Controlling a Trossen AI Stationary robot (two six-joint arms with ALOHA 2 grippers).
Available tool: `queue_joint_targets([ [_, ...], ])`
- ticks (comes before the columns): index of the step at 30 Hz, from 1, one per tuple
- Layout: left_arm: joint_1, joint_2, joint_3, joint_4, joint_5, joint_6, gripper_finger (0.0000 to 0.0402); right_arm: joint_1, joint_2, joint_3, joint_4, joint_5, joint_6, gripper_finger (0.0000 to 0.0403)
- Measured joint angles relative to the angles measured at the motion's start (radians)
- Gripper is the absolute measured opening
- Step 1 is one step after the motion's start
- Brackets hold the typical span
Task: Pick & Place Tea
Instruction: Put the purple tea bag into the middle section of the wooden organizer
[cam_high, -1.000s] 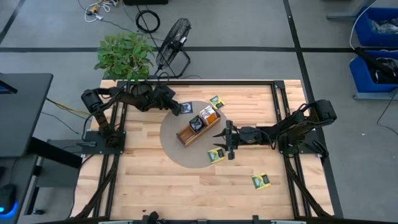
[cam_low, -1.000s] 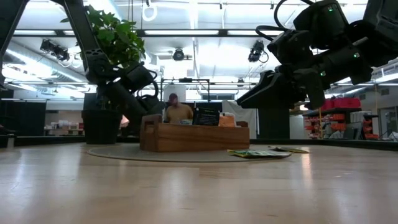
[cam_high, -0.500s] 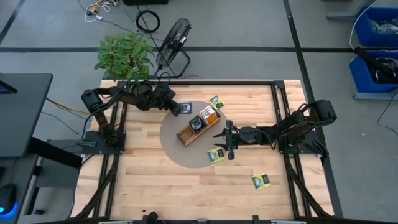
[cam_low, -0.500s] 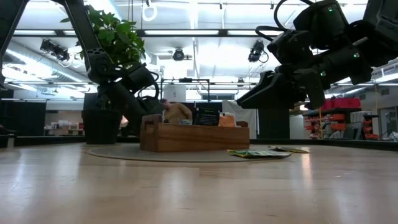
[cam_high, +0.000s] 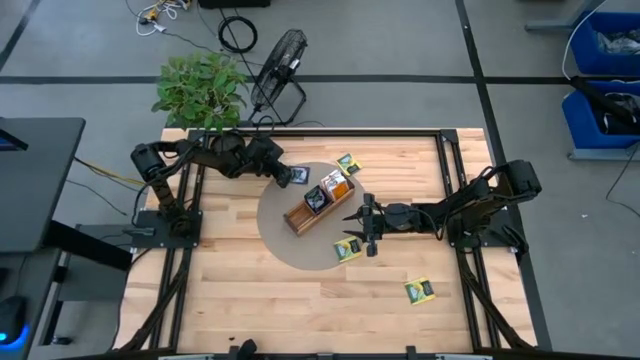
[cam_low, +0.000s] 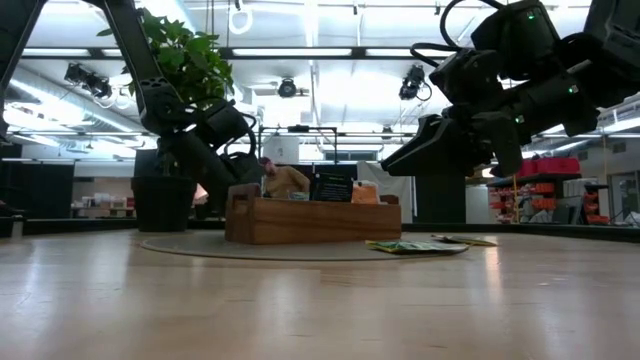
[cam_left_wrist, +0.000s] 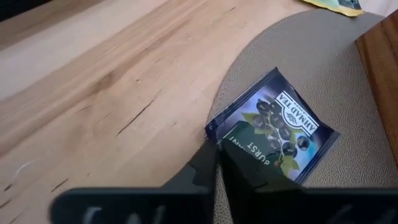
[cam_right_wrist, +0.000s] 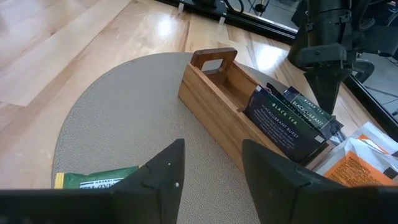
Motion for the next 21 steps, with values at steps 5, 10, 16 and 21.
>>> queue_joint_targets([
  [5, 0.0, 0.0, 0.0, 0.001, 0.0, 0.008, 0.0004, 0.0, 0.0, 0.0, 0.0, 0.001, 0.0, 0.0168],
  [10, 0.003, 0.0, 0.0, 0.001, 0.035, 0.008, 0.0003, 0.0, 0.0, 0.0, 0.0, 0.001, 0.0, 0.0168],
  [16, -0.003, 0.0, 0.0, 0.001, 0.061, 0.012, 0.0002, 0.0, 0.0, 0.0, -0.01, 0.001, 0.0, 0.0168],
  [21, 0.002, -0.009, 0.0, -0.003, 0.081, 0.008, 0.0002, 0.0, 0.0, 0.0, -0.018, 0.001, 0.007, 0.0168],
])
